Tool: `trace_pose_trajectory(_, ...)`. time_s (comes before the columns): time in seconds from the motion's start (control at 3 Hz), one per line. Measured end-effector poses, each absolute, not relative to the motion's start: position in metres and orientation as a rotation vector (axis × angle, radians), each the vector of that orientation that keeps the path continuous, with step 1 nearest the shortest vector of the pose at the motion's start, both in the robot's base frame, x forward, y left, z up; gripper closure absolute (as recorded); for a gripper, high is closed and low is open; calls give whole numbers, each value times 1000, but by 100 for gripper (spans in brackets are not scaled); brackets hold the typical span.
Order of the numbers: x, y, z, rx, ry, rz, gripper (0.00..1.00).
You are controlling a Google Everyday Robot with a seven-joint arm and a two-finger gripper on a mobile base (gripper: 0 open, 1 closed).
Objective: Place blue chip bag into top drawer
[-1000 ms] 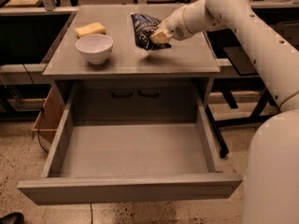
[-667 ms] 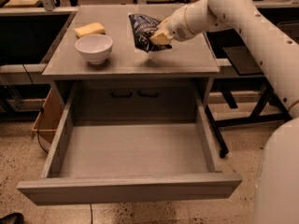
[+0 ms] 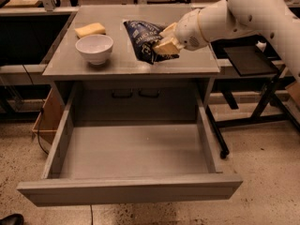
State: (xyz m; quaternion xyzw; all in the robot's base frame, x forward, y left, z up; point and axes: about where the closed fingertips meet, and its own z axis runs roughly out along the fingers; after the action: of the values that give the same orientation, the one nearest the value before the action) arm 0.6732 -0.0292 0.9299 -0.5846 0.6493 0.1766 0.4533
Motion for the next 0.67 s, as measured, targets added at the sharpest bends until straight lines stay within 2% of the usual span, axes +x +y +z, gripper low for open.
trace_pose_trajectory(0.33, 583, -58, 934, -1444, 1628, 509, 100)
trace_pose_trajectory(0.67, 583, -58, 934, -1444, 1628, 509, 100)
